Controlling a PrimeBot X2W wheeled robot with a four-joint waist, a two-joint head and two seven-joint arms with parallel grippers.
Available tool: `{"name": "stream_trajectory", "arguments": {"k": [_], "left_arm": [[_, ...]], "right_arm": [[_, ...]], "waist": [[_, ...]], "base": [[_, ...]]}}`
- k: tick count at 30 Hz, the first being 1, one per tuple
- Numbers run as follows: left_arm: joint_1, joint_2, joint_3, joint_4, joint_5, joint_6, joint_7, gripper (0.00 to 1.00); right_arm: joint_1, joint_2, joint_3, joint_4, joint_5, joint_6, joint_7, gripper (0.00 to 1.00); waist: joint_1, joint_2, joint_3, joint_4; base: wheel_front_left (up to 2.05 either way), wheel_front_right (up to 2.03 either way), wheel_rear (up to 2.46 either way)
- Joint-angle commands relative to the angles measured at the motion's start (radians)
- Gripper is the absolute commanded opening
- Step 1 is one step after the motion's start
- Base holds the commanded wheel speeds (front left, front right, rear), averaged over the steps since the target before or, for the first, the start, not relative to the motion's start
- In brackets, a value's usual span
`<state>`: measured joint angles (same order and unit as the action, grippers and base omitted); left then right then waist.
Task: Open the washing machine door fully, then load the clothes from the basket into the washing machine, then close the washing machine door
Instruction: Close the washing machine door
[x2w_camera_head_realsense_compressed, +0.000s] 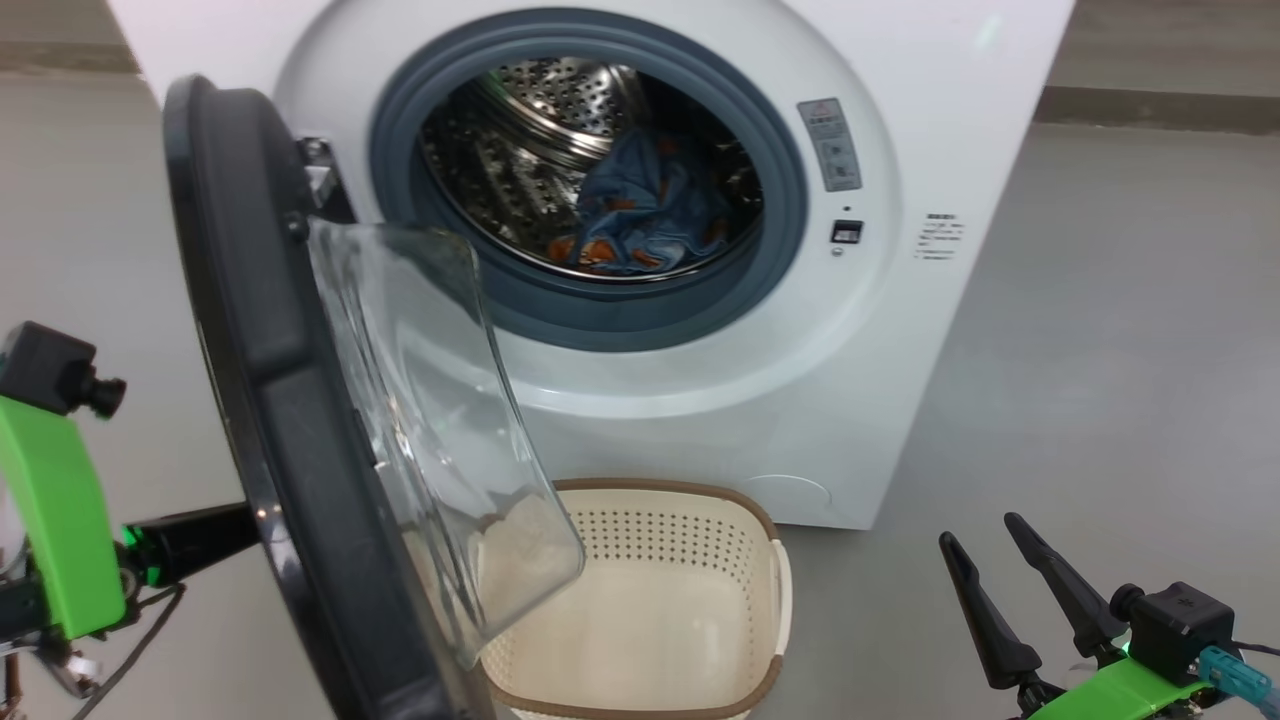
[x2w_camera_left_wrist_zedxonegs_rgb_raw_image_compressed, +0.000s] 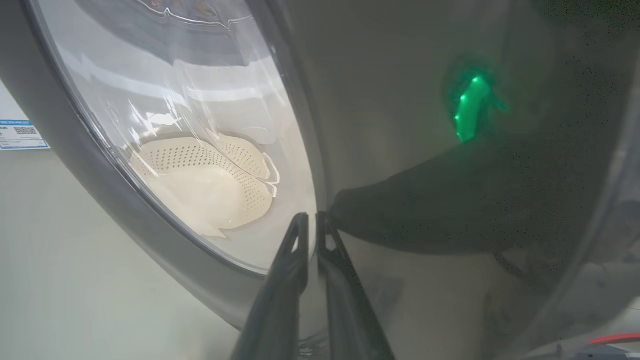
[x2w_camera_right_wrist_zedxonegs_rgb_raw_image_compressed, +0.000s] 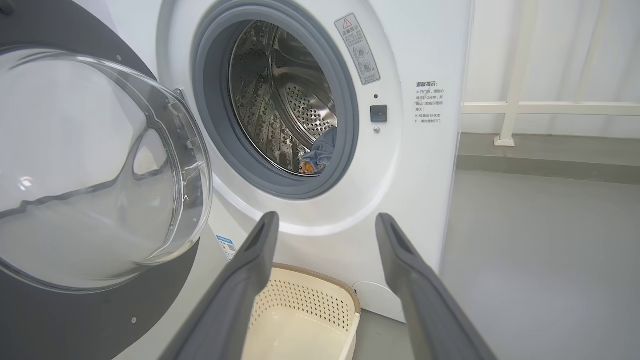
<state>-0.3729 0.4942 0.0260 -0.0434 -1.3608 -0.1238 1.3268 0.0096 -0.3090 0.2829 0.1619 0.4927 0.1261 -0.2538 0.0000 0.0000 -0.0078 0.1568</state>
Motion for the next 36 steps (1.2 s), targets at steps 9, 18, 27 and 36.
{"name": "stream_trajectory", "arguments": {"k": [9,18,27,36], "left_arm": [[-0.099,-0.005,0.006,-0.018,0.05,-0.007,-0.069,0.0],[-0.132,-0.021,-0.012,0.002,0.078,-0.007,-0.132,0.0],[-0.174,-0.036,-0.027,0.035,0.102,-0.007,-0.214,0.0],[-0.199,-0.046,-0.055,0.062,0.119,-0.007,-0.26,0.0]], "right_arm": [[-0.015,-0.005,-0.001,-0.026,-0.006,0.005,-0.008,1.0],[-0.021,-0.004,-0.009,-0.027,-0.006,0.005,-0.008,1.0],[-0.037,0.001,-0.011,-0.029,-0.006,0.005,-0.008,1.0],[-0.044,0.009,-0.02,-0.031,-0.008,0.005,-0.008,1.0]], "waist": [[0.0,0.0,0.022,-0.127],[0.0,0.0,0.04,-0.215],[0.0,0.0,0.061,-0.28],[0.0,0.0,0.077,-0.318]], "base": [[0.0,0.0,0.0],[0.0,0.0,0.0],[0.0,0.0,0.0],[0.0,0.0,0.0]]}}
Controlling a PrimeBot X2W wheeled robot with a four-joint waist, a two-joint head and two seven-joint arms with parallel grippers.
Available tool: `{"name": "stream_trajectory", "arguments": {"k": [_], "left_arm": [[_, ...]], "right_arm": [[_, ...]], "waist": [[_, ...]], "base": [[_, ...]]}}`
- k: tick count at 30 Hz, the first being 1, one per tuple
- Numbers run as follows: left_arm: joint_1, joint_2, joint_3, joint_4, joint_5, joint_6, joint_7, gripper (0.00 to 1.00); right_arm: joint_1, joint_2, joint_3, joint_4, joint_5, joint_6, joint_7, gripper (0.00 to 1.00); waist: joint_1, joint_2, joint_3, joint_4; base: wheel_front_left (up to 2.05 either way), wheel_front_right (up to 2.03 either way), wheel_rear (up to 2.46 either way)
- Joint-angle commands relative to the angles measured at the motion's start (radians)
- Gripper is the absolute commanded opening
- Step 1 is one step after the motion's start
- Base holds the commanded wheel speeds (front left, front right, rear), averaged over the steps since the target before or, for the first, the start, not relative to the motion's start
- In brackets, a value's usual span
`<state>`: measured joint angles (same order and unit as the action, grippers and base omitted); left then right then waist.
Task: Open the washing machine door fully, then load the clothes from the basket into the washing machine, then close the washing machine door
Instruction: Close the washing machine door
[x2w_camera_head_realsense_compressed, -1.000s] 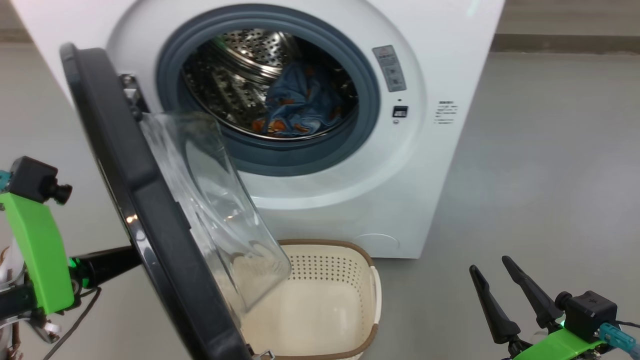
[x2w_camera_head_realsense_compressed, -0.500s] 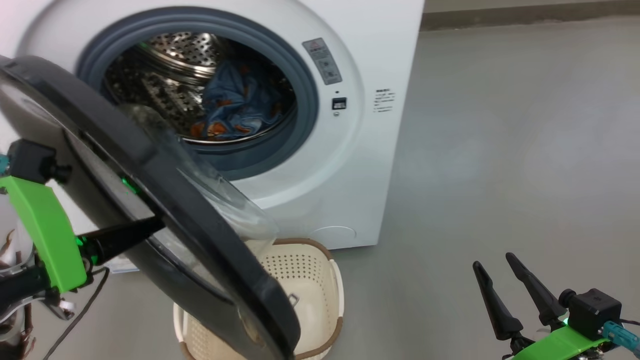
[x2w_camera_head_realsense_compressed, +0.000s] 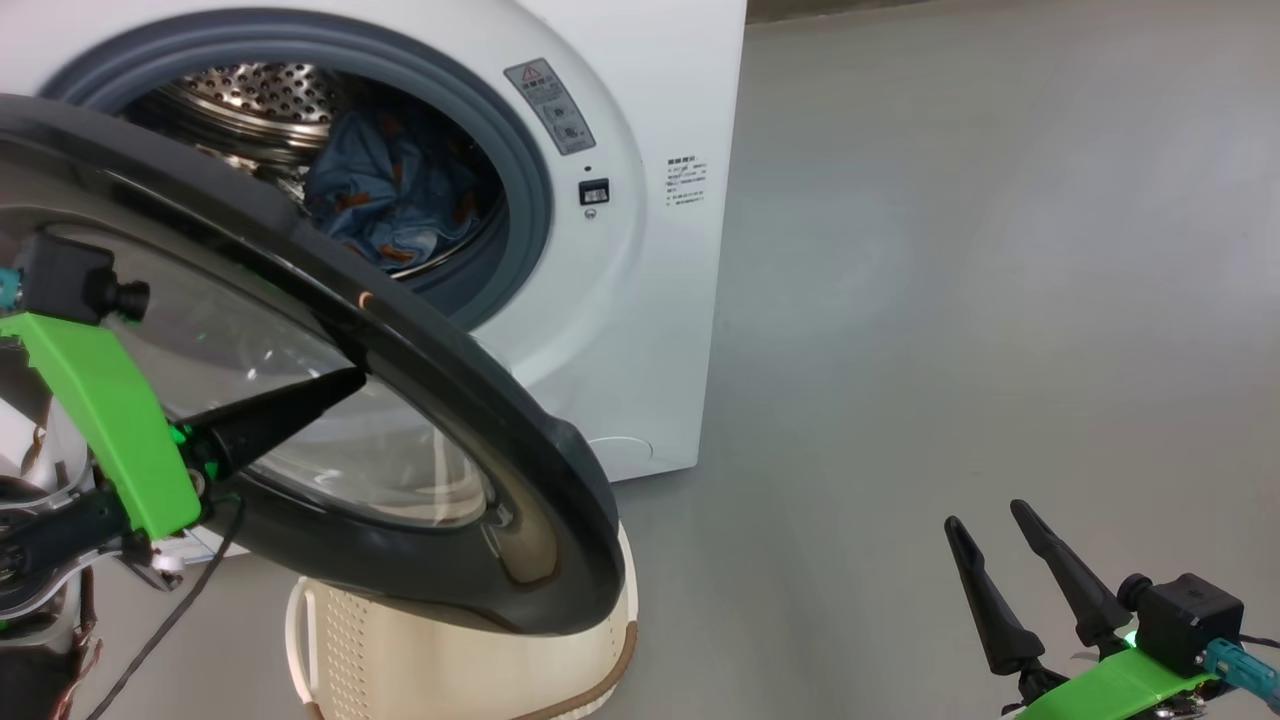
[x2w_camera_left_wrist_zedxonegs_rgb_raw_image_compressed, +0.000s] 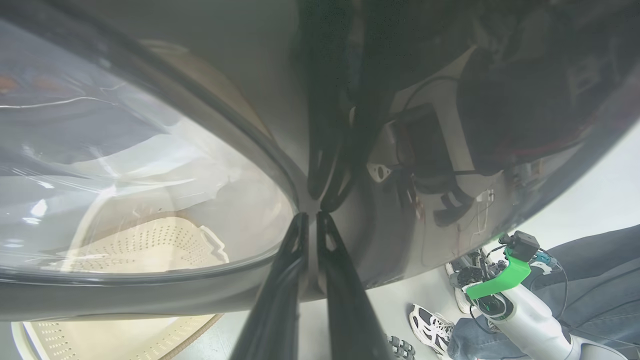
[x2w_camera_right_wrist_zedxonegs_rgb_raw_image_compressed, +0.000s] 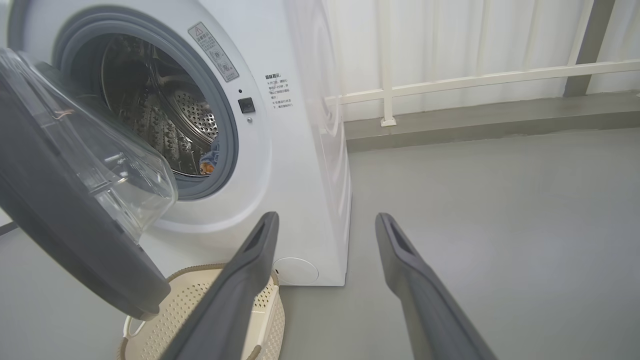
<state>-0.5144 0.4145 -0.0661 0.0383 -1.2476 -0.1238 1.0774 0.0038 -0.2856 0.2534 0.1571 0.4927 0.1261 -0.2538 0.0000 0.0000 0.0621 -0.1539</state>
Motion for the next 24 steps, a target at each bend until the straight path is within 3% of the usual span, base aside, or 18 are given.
{"name": "stream_trajectory", "arguments": {"k": [1,22,24], "left_arm": [[-0.058,0.034,0.036,-0.02,0.005,-0.007,-0.013,0.0],[0.03,0.064,0.051,-0.008,-0.005,-0.007,-0.12,0.0],[0.051,0.068,0.057,-0.004,-0.002,-0.007,-0.143,0.08]], "right_arm": [[-0.039,-0.013,0.009,-0.027,-0.008,0.005,-0.008,1.0],[-0.028,-0.018,0.006,-0.022,-0.01,0.005,-0.008,1.0],[-0.023,-0.019,0.007,-0.021,-0.009,0.005,-0.008,1.0]], "waist": [[0.0,0.0,0.008,-0.009],[0.0,0.0,-0.025,0.077],[0.0,0.0,-0.033,0.087]], "base": [[0.0,0.0,0.0],[0.0,0.0,0.0],[0.0,0.0,0.0]]}}
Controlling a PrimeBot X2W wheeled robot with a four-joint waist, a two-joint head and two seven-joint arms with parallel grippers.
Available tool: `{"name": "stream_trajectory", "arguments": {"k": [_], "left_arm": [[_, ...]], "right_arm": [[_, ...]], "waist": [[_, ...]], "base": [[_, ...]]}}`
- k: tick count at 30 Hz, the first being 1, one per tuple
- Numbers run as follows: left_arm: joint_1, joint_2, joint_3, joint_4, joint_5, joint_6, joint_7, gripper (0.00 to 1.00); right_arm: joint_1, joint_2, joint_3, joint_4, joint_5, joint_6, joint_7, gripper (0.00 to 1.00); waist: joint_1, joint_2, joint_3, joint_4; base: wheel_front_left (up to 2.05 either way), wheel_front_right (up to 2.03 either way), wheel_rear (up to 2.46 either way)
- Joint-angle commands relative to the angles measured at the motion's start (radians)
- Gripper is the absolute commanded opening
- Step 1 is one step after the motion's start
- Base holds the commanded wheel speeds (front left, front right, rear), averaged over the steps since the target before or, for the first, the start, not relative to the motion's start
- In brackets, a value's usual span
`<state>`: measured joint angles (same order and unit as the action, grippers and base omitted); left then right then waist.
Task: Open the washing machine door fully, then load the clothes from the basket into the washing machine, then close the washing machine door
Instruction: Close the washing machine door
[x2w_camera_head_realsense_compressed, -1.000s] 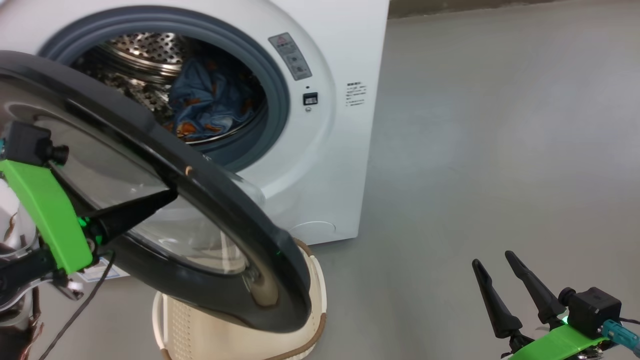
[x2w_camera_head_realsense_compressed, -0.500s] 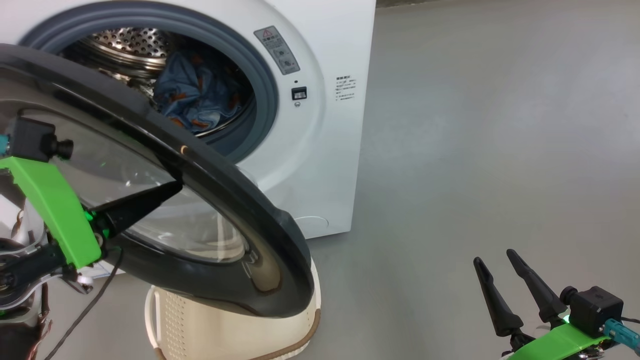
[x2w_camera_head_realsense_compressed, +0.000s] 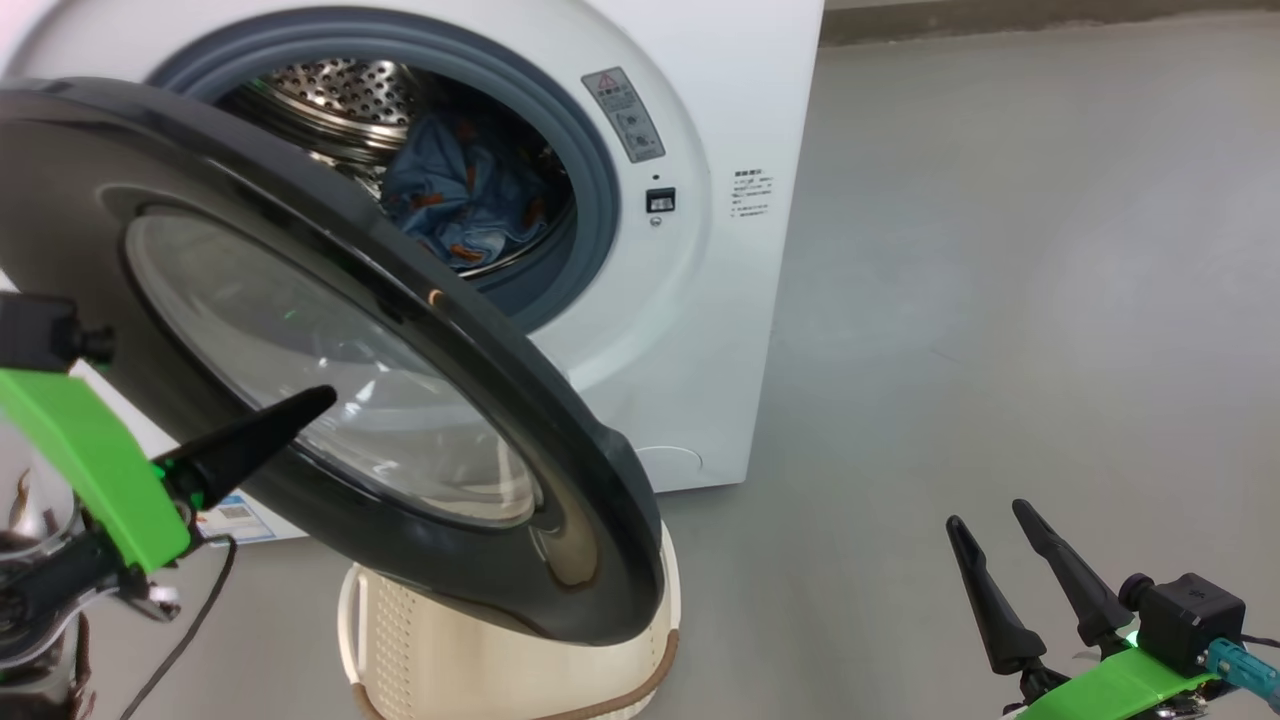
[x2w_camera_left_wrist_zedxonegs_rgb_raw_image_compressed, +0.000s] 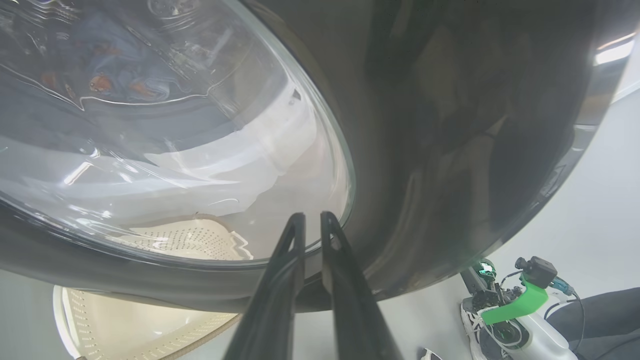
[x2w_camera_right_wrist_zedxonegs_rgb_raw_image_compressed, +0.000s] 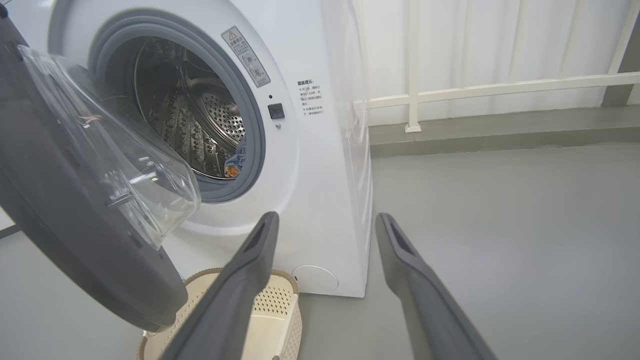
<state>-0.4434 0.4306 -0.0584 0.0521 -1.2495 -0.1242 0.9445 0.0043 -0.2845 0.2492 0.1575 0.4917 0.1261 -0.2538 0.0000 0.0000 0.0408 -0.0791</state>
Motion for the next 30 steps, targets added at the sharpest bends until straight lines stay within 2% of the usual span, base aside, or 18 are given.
{"name": "stream_trajectory", "arguments": {"k": [1,2,4,6,8,10,11,12,14,15,30], "left_arm": [[-0.008,0.055,0.054,-0.015,-0.001,-0.006,-0.021,0.09],[0.001,0.058,0.058,-0.01,-0.004,-0.006,-0.033,0.11],[0.023,0.065,0.062,-0.006,0.003,-0.006,-0.065,0.2],[0.048,0.068,0.064,-0.004,0.004,-0.006,-0.097,0.21],[0.07,0.075,0.063,0.002,0.013,-0.006,-0.132,0.31],[0.093,0.079,0.06,0.008,0.019,-0.006,-0.172,0.36],[0.106,0.079,0.058,0.012,0.024,-0.006,-0.196,0.42],[0.118,0.079,0.056,0.016,0.026,-0.006,-0.217,0.49],[0.142,0.078,0.055,0.028,0.033,-0.006,-0.267,0.91],[0.154,0.078,0.052,0.036,0.038,-0.007,-0.291,1.0],[0.283,0.046,-0.021,0.16,0.128,-0.007,-0.698,1.0]], "right_arm": [[-0.022,-0.021,0.013,-0.022,-0.008,0.005,-0.008,1.0],[-0.02,-0.021,0.013,-0.021,-0.008,0.005,-0.008,1.0],[-0.016,-0.022,0.014,-0.021,-0.007,0.005,-0.008,1.0],[-0.012,-0.023,0.014,-0.023,-0.007,0.005,-0.008,1.0],[-0.011,-0.025,0.014,-0.023,-0.006,0.005,-0.008,1.0],[-0.012,-0.026,0.016,-0.023,-0.006,0.005,-0.008,1.0],[-0.012,-0.027,0.017,-0.023,-0.006,0.005,-0.008,1.0],[-0.012,-0.028,0.017,-0.023,-0.006,0.005,-0.008,1.0],[-0.012,-0.029,0.02,-0.023,-0.006,0.005,-0.008,1.0],[-0.012,-0.03,0.02,-0.023,-0.005,0.005,-0.008,1.0],[-0.005,-0.034,0.023,-0.024,-0.006,0.005,-0.008,1.0]], "waist": [[0.0,0.0,-0.014,0.017],[0.0,0.0,-0.016,0.022],[0.0,0.0,-0.019,0.032],[0.0,0.0,-0.021,0.043],[0.0,0.0,-0.021,0.052],[0.0,0.0,-0.022,0.06],[0.0,0.0,-0.023,0.064],[0.0,0.0,-0.023,0.067],[0.0,0.0,-0.025,0.073],[0.0,0.0,-0.026,0.076],[0.0,0.0,-0.036,0.107]], "base": [[0.0,0.0,0.0],[0.0,0.0,0.0],[0.0,0.0,0.0],[0.0,0.0,0.0],[0.0,0.0,0.0],[0.0,0.0,0.0],[0.0,0.0,0.0],[0.0,0.0,0.0],[0.0,0.0,0.0],[0.0,0.0,0.0],[0.0,0.0,0.0]]}}
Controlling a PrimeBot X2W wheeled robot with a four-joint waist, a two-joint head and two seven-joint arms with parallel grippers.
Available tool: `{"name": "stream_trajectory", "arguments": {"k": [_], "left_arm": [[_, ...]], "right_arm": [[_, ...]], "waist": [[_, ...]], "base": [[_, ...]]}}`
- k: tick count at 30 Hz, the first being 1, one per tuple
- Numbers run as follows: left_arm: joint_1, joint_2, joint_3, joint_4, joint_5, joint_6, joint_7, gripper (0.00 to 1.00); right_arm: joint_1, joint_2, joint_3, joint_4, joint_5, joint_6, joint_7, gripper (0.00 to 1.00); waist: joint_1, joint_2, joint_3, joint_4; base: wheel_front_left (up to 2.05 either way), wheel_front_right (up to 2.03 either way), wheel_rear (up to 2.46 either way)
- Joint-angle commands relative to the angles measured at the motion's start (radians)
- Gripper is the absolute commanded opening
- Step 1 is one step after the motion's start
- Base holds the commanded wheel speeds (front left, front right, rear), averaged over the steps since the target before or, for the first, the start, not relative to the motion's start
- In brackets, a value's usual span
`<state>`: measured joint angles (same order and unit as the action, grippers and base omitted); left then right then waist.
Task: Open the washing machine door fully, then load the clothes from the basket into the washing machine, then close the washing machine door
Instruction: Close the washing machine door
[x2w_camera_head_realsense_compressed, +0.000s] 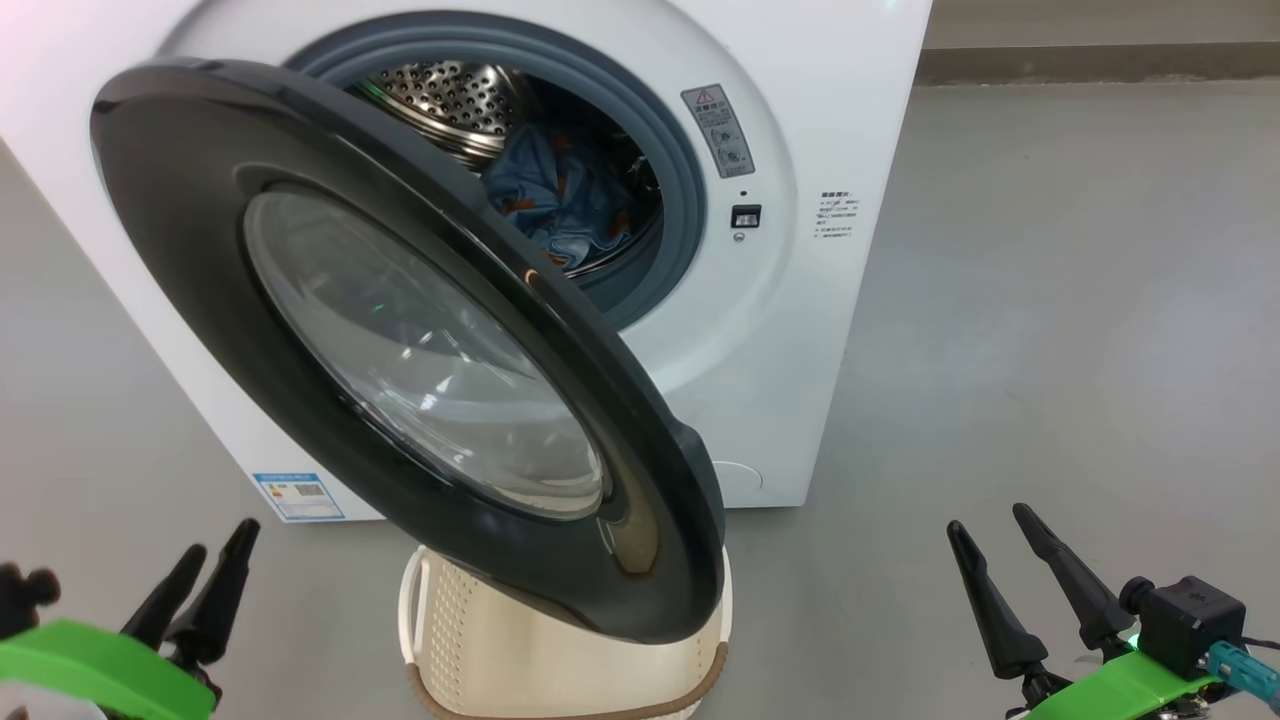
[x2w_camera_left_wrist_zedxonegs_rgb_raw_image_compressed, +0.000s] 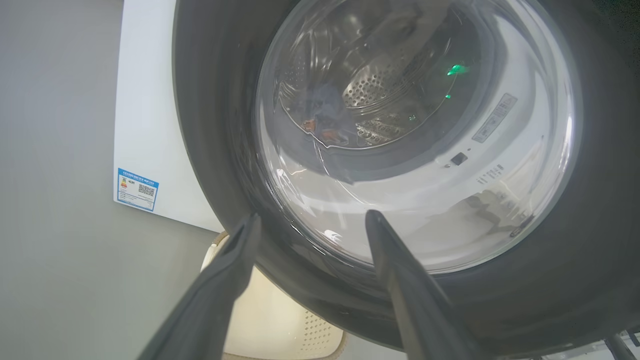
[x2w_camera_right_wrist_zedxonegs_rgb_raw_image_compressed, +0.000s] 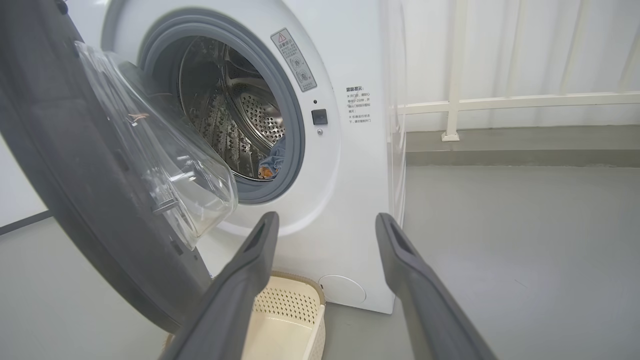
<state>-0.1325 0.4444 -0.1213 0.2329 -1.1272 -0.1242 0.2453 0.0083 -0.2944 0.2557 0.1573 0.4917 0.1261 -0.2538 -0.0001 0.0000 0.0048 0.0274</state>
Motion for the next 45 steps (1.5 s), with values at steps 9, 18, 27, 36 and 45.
{"name": "stream_trajectory", "arguments": {"k": [9,18,27,36,45], "left_arm": [[0.011,0.026,-0.051,0.083,0.068,-0.007,-0.307,1.0],[0.025,0.016,-0.125,0.151,0.16,-0.007,-0.493,1.0],[0.063,-0.081,-0.02,0.121,0.429,-0.007,-0.507,1.0],[0.137,-0.217,0.109,0.044,0.68,-0.007,-0.507,1.0],[0.17,-0.286,0.171,0.026,0.804,-0.007,-0.507,1.0]], "right_arm": [[-0.008,-0.023,0.018,-0.025,-0.006,0.005,-0.008,1.0],[-0.012,-0.023,0.018,-0.024,-0.004,0.005,-0.008,1.0],[-0.012,-0.021,0.016,-0.025,-0.006,0.005,-0.008,1.0],[-0.017,-0.02,0.018,-0.026,-0.005,0.005,-0.008,1.0],[-0.021,-0.018,0.02,-0.026,-0.004,0.005,-0.008,1.0]], "waist": [[0.0001,0.0,0.001,0.013],[0.0001,0.0,0.003,0.025],[0.0001,0.0,0.005,0.039],[0.0001,0.0,0.007,0.046],[0.0001,0.0,0.008,0.05]], "base": [[0.0,0.0,0.0],[0.0,0.0,0.0],[0.0,0.0,0.0],[0.0,0.0,0.0],[0.0,0.0,0.0]]}}
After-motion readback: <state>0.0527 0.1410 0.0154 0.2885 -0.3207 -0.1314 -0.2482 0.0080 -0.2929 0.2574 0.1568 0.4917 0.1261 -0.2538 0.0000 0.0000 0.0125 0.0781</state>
